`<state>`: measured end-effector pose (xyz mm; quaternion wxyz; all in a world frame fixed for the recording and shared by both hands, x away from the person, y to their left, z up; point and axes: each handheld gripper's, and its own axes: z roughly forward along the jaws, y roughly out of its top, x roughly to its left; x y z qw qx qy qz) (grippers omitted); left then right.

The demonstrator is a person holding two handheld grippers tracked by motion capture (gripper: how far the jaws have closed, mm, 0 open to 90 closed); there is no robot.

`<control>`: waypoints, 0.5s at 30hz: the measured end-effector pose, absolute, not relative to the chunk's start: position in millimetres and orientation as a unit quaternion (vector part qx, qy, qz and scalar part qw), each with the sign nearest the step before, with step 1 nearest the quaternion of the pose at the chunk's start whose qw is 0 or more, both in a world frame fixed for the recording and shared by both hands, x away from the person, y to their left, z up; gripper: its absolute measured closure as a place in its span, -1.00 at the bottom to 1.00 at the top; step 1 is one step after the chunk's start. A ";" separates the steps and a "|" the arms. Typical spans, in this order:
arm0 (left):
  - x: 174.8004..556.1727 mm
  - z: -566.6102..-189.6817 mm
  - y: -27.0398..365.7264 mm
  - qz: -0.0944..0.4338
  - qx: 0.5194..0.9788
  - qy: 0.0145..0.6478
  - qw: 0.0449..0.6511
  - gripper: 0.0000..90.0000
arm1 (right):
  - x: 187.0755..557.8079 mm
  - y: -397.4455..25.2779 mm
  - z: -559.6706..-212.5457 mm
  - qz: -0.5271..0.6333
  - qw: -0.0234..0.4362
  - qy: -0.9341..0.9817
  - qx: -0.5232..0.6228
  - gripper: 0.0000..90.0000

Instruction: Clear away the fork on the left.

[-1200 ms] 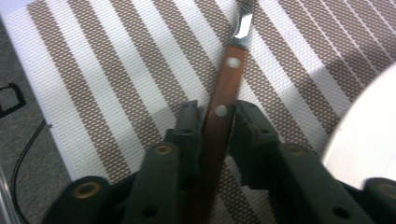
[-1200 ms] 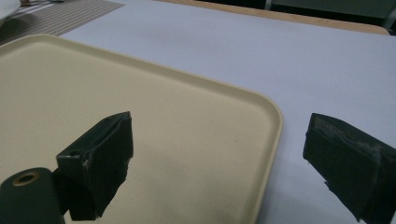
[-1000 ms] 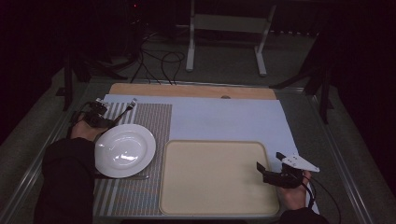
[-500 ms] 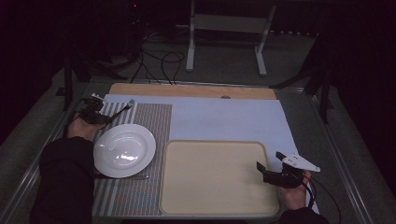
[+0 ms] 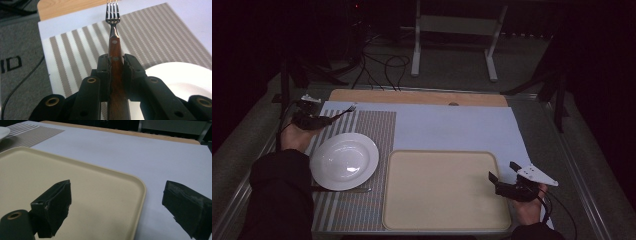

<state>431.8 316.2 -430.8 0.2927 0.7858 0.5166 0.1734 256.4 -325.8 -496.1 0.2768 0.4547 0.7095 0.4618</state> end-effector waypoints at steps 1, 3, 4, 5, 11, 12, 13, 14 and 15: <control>431.8 -430.8 316.2 0.173 0.786 0.517 0.293 0.70 | 256.6 -325.4 -496.2 0.463 0.276 0.709 0.455 -0.81; 427.3 -427.4 314.3 0.177 0.783 0.514 0.303 0.70 | 256.5 -325.0 -496.2 0.462 0.275 0.710 0.454 -0.81; 422.9 -423.9 312.2 0.179 0.782 0.509 0.311 0.70 | 256.6 -324.8 -496.2 0.462 0.276 0.710 0.454 -0.81; 420.3 -422.1 310.4 0.183 0.783 0.506 0.313 0.70 | 256.6 -324.7 -496.2 0.461 0.277 0.710 0.454 -0.81; 402.1 -410.9 301.3 0.199 0.780 0.488 0.337 0.70 | 256.3 -324.4 -496.6 0.459 0.276 0.711 0.455 -0.81; 399.3 -409.0 299.8 0.202 0.780 0.486 0.339 0.70 | 256.3 -324.2 -496.7 0.458 0.276 0.712 0.455 -0.81; 396.6 -407.2 298.1 0.204 0.779 0.484 0.341 0.70 | 256.3 -324.1 -496.7 0.458 0.275 0.712 0.456 -0.81; 394.1 -405.6 296.3 0.206 0.779 0.482 0.344 0.70 | 256.4 -323.8 -496.7 0.457 0.276 0.712 0.455 -0.81; 391.6 -403.7 294.3 0.208 0.780 0.478 0.345 0.70 | 256.6 -323.6 -496.8 0.458 0.275 0.712 0.455 -0.81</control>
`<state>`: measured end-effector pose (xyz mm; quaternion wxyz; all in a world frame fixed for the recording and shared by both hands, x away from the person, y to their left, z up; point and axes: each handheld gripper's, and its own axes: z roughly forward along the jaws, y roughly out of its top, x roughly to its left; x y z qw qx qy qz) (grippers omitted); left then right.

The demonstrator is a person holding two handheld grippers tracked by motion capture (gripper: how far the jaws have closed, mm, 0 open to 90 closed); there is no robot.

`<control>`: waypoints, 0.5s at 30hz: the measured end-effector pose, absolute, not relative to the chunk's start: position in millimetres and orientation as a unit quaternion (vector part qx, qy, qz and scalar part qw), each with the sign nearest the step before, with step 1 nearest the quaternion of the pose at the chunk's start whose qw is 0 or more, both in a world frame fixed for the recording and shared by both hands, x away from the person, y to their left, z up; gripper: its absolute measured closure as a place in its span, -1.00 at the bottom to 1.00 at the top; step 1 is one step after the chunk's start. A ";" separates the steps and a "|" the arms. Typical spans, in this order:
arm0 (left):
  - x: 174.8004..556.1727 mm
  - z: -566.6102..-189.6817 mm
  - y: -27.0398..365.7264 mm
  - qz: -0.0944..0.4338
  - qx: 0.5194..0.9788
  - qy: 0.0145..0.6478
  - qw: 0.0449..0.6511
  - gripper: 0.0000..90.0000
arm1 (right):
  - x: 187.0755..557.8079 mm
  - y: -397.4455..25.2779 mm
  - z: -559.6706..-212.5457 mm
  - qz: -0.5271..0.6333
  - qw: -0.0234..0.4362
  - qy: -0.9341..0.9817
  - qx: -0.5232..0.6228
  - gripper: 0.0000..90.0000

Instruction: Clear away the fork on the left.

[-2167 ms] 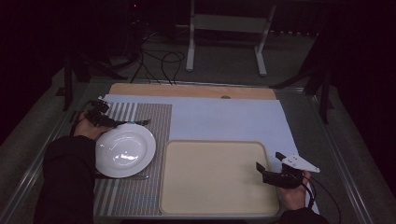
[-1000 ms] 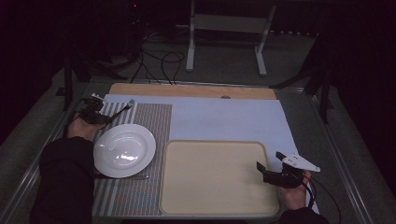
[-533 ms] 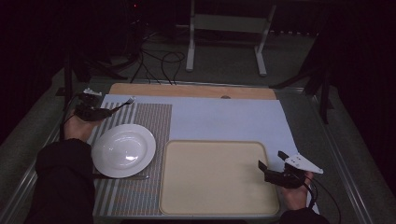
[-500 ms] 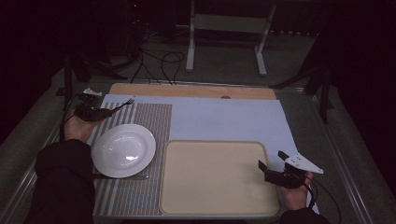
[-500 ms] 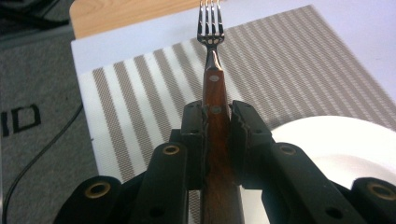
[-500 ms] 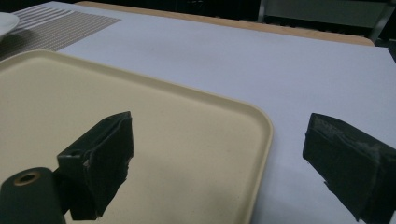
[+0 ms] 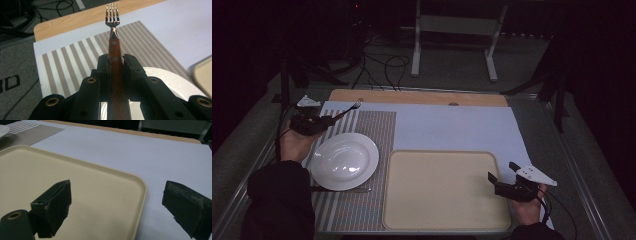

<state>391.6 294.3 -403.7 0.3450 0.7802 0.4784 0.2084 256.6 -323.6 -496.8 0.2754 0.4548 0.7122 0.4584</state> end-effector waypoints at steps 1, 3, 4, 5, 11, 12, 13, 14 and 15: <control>391.6 -403.7 294.3 0.208 0.780 0.478 0.345 0.70 | 256.9 -323.6 -496.8 0.459 0.275 0.712 0.455 -0.81; 386.7 -400.0 290.4 0.215 0.779 0.473 0.350 0.70 | 257.2 -323.5 -496.9 0.459 0.274 0.713 0.454 -0.81; 382.5 -396.9 286.7 0.216 0.779 0.468 0.358 0.70 | 257.6 -323.2 -497.3 0.458 0.273 0.714 0.454 -0.81; 380.5 -395.7 284.3 0.218 0.780 0.464 0.359 0.70 | 257.7 -323.2 -497.5 0.458 0.273 0.715 0.453 -0.81; 371.2 -392.0 268.7 0.229 0.785 0.447 0.363 0.70 | 257.6 -322.9 -497.4 0.458 0.272 0.714 0.454 -0.81; 370.5 -392.5 266.7 0.230 0.786 0.445 0.363 0.70 | 257.6 -322.9 -497.4 0.458 0.272 0.714 0.454 -0.81; 370.1 -393.4 264.9 0.231 0.787 0.443 0.362 0.70 | 257.5 -322.9 -497.4 0.458 0.272 0.714 0.454 -0.81; 369.6 -394.3 263.3 0.231 0.786 0.443 0.363 0.70 | 257.5 -323.1 -497.4 0.458 0.272 0.714 0.453 -0.81; 368.8 -394.9 262.2 0.232 0.787 0.441 0.363 0.70 | 257.6 -323.3 -497.5 0.458 0.273 0.714 0.453 -0.81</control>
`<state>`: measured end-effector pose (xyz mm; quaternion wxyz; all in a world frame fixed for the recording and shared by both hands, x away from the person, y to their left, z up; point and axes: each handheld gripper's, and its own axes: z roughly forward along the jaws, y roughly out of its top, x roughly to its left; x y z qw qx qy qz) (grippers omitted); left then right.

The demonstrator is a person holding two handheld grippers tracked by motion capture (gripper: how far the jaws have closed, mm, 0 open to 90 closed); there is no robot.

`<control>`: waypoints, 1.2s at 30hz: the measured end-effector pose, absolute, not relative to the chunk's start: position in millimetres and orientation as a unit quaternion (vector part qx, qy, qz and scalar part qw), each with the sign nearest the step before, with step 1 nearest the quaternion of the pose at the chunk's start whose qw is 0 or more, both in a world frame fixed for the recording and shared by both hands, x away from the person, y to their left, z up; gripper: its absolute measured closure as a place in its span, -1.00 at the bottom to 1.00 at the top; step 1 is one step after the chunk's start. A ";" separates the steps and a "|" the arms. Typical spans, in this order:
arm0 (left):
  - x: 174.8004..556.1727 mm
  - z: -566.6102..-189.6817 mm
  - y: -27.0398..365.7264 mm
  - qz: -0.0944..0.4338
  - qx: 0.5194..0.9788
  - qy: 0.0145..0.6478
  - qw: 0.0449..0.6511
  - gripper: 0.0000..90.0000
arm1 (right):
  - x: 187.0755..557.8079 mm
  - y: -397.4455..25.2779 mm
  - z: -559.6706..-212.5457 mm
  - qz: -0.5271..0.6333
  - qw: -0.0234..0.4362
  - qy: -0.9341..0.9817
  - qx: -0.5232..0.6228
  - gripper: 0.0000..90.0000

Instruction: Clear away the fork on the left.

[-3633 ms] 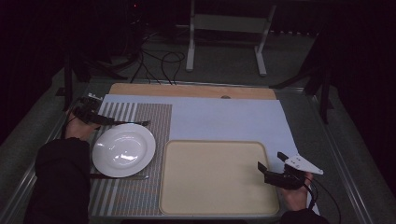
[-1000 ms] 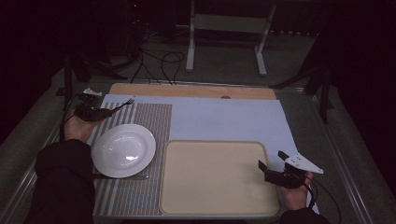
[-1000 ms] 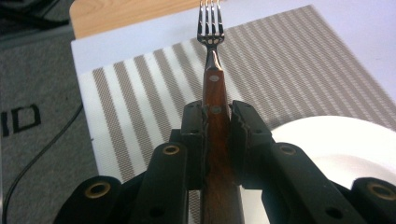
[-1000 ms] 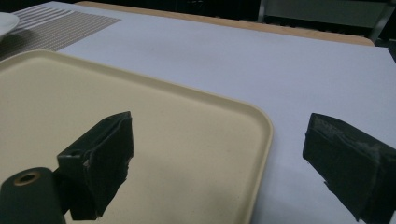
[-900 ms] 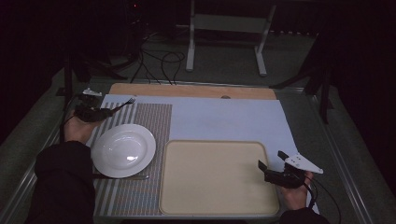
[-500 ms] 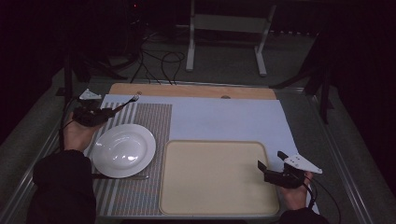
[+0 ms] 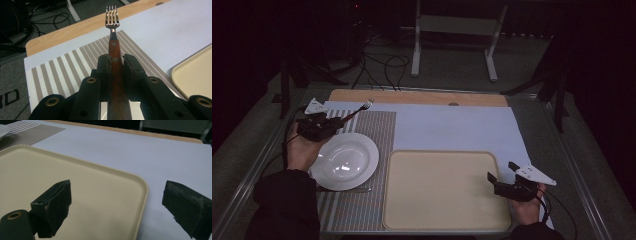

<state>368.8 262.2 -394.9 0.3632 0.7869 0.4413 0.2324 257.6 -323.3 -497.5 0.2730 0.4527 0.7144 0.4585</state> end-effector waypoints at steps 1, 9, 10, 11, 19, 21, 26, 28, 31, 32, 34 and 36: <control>367.7 -395.4 260.6 0.234 0.786 0.441 0.365 0.70 | 257.6 -323.4 -497.4 0.459 0.273 0.714 0.453 -0.81; 357.5 -397.6 251.7 0.240 0.784 0.436 0.371 0.70 | 257.7 -322.8 -497.6 0.458 0.272 0.715 0.452 -0.81; 356.7 -398.0 251.1 0.240 0.785 0.435 0.370 0.70 | 257.5 -322.8 -497.4 0.458 0.271 0.715 0.453 -0.81; 356.1 -398.9 250.6 0.242 0.784 0.436 0.370 0.70 | 257.5 -323.1 -497.3 0.459 0.271 0.715 0.452 -0.81; 350.4 -406.0 246.8 0.242 0.781 0.441 0.370 0.70 | 257.2 -322.7 -497.1 0.462 0.271 0.714 0.451 -0.81; 347.9 -408.0 244.0 0.239 0.781 0.443 0.369 0.70 | 257.2 -322.9 -497.0 0.462 0.271 0.715 0.449 -0.81; 344.1 -411.7 236.6 0.240 0.784 0.440 0.366 0.70 | 257.3 -322.7 -497.1 0.463 0.271 0.717 0.446 -0.81; 343.4 -412.5 235.1 0.241 0.783 0.441 0.367 0.70 | 257.2 -322.6 -497.1 0.463 0.271 0.717 0.446 -0.81; 339.8 -415.7 229.1 0.245 0.783 0.439 0.367 0.70 | 257.1 -322.8 -496.9 0.463 0.271 0.717 0.446 -0.81; 338.6 -416.3 227.3 0.246 0.782 0.439 0.367 0.70 | 257.1 -322.8 -496.9 0.463 0.271 0.716 0.446 -0.81; 336.3 -417.8 224.1 0.246 0.783 0.437 0.367 0.70 | 257.1 -322.7 -496.9 0.463 0.271 0.717 0.446 -0.81; 336.3 -417.8 224.1 0.246 0.783 0.437 0.367 0.70 | 257.2 -322.7 -496.9 0.463 0.271 0.717 0.445 -0.81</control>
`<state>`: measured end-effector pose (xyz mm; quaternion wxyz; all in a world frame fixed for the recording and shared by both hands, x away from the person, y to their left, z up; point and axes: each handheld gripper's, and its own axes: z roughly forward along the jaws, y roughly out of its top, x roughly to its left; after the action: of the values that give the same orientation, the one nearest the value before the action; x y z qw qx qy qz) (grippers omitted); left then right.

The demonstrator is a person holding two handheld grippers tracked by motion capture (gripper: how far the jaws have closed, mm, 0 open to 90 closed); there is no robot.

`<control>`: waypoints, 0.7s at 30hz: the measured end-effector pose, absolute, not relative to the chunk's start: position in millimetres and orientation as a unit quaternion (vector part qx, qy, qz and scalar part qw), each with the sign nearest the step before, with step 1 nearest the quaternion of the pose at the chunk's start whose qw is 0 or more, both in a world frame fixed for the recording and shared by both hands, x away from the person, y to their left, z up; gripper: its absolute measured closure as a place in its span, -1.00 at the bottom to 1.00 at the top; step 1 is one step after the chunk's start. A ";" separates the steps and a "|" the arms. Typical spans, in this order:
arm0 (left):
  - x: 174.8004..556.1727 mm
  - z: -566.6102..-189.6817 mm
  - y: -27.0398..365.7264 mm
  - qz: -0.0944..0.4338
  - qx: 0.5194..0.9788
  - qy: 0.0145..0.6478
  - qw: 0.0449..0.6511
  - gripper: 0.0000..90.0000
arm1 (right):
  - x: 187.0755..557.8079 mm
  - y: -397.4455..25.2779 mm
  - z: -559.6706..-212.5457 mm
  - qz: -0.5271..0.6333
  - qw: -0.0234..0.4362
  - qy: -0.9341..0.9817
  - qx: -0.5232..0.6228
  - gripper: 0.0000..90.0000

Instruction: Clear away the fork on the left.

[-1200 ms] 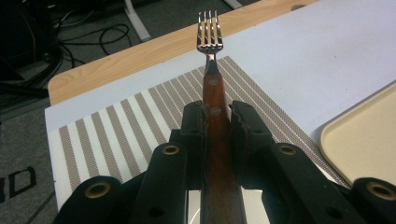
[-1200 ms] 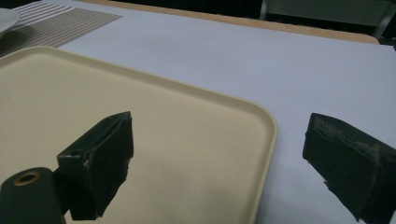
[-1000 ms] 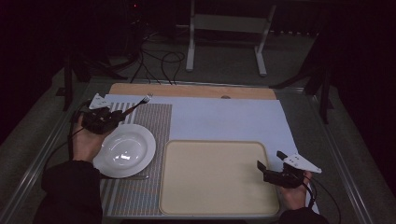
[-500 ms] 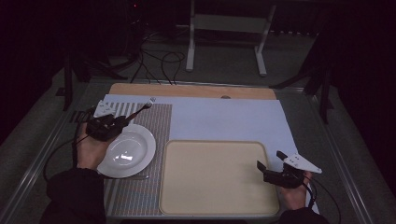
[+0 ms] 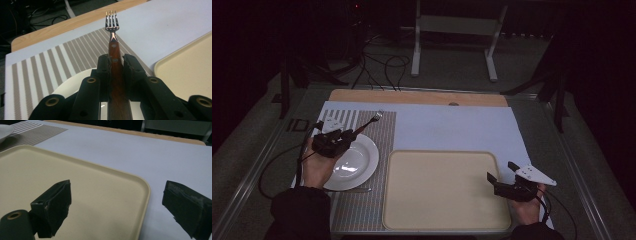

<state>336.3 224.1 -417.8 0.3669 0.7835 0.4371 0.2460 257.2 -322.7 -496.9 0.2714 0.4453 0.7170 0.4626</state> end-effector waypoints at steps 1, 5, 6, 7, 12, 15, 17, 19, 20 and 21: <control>332.7 -420.3 219.0 0.249 0.783 0.437 0.365 0.70 | 257.2 -322.6 -497.0 0.462 0.271 0.717 0.445 -0.81; 328.9 -423.6 214.1 0.250 0.784 0.435 0.366 0.70 | 257.1 -322.7 -496.8 0.463 0.271 0.717 0.446 -0.81; 326.3 -425.4 211.3 0.251 0.785 0.434 0.364 0.70 | 257.1 -322.8 -496.9 0.463 0.271 0.717 0.445 -0.81; 325.2 -426.4 210.2 0.251 0.784 0.434 0.366 0.70 | 257.2 -322.8 -496.9 0.462 0.271 0.718 0.445 -0.81; 319.7 -431.9 205.2 0.249 0.781 0.436 0.370 0.70 | 257.1 -322.5 -497.0 0.463 0.270 0.718 0.445 -0.81; 317.9 -434.4 202.5 0.248 0.781 0.437 0.372 0.70 | 257.3 -322.5 -497.1 0.463 0.269 0.718 0.444 -0.81; 315.9 -436.0 199.6 0.246 0.782 0.435 0.373 0.70 | 257.3 -322.3 -497.2 0.463 0.269 0.718 0.445 -0.81; 312.9 -437.7 195.1 0.245 0.780 0.434 0.379 0.70 | 257.3 -322.3 -497.2 0.463 0.269 0.718 0.445 -0.81; 312.9 -437.7 195.1 0.245 0.780 0.434 0.379 0.70 | 257.3 -322.3 -497.2 0.463 0.269 0.718 0.445 -0.81; 311.2 -439.0 192.6 0.244 0.779 0.434 0.381 0.70 | 257.3 -322.4 -497.2 0.463 0.269 0.718 0.445 -0.81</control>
<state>311.2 192.6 -439.0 0.3815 0.7788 0.4338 0.2445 257.3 -322.4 -497.2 0.2689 0.4448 0.7180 0.4629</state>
